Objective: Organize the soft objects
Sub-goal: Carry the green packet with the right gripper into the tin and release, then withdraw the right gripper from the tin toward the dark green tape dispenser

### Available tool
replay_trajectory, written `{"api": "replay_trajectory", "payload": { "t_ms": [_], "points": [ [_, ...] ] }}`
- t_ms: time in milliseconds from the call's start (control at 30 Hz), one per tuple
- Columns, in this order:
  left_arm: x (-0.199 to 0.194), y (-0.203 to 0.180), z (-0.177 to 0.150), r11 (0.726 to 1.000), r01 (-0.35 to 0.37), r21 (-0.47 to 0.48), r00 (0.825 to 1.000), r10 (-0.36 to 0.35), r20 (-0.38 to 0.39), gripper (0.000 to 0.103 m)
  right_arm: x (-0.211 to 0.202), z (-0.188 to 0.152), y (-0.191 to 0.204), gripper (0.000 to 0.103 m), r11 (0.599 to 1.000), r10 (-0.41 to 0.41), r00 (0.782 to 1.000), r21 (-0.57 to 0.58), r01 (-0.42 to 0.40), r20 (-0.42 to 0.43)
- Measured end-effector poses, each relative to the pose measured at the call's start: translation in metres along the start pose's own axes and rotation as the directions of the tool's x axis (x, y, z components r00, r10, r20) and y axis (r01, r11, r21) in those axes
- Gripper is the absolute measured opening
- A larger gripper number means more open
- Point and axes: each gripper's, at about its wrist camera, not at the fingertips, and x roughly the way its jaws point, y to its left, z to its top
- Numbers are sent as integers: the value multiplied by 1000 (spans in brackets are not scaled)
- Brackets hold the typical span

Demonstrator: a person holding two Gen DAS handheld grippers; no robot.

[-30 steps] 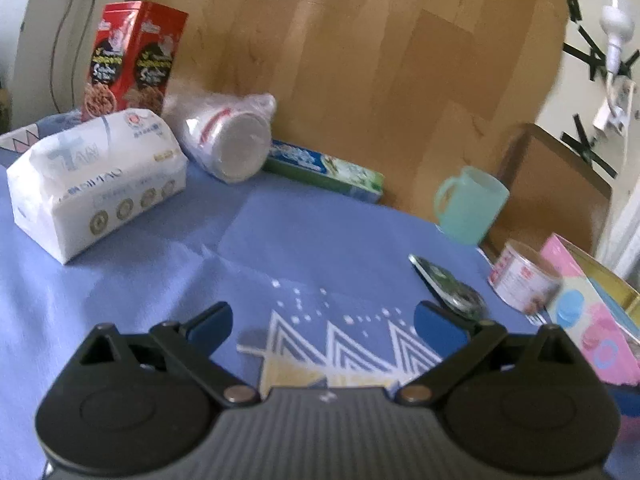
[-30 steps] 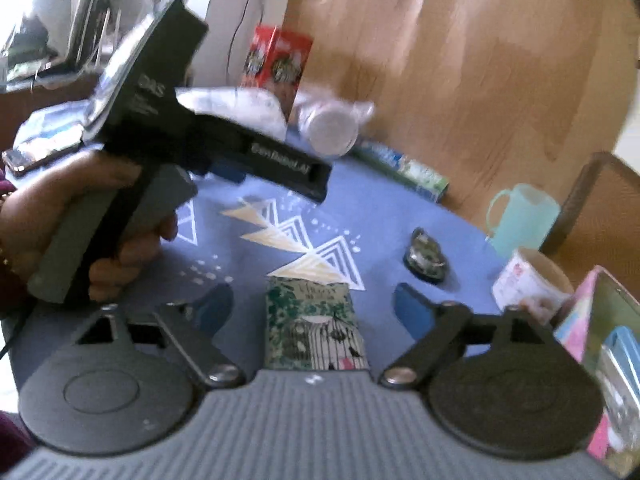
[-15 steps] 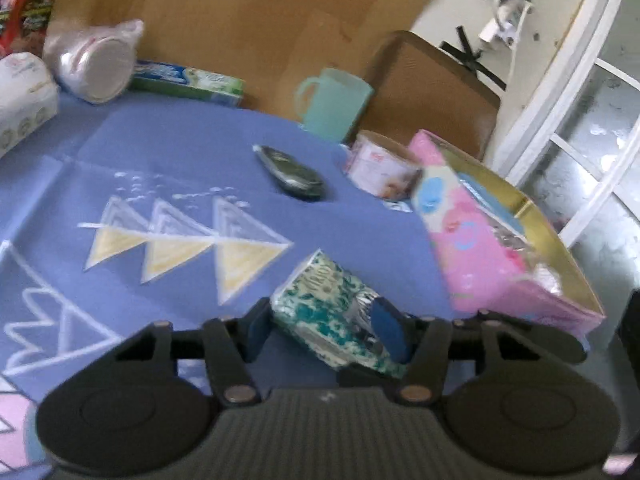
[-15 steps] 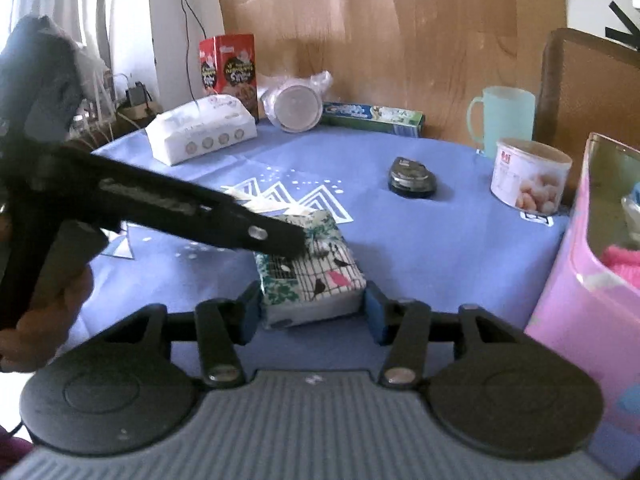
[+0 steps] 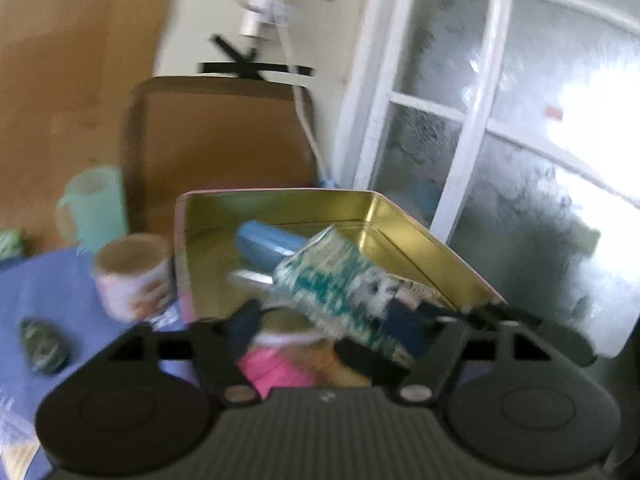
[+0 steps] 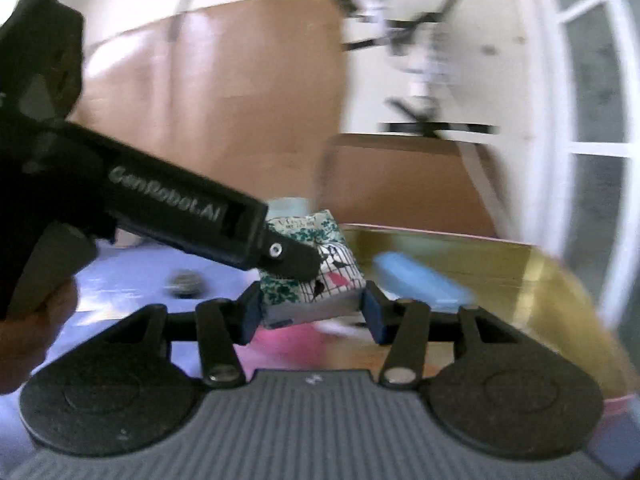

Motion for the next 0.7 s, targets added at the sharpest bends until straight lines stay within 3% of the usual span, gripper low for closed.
{"api": "replay_trajectory", "payload": {
  "t_ms": [33,133,167,267,467,700],
  "points": [
    [10,-10,3,999,-34,17,999,34,3,102,6,0,-10,58,999,-45,999,-9,45,-1],
    [36,-24,5,994,-102,49,995,103,-12,102,34,-4,-42,78,983,-184,981,-13,183,-64],
    [37,-23,3,993,-109,35,994,109,-23,102,39,-6,-50,84,983,-183,980,16,185,-83],
    [38,-17,-1,993,-115,0,992,115,-46,102,34,-15,-62,84,984,-140,986,99,148,-86],
    [34,-1,-9,983,-178,-38,980,173,-93,102,14,-23,-65,84,977,-132,990,163,138,-43],
    [10,4,-11,982,-180,-56,982,176,-62,103,-9,-17,-56,84,972,-129,992,198,128,-6]
  ]
}}
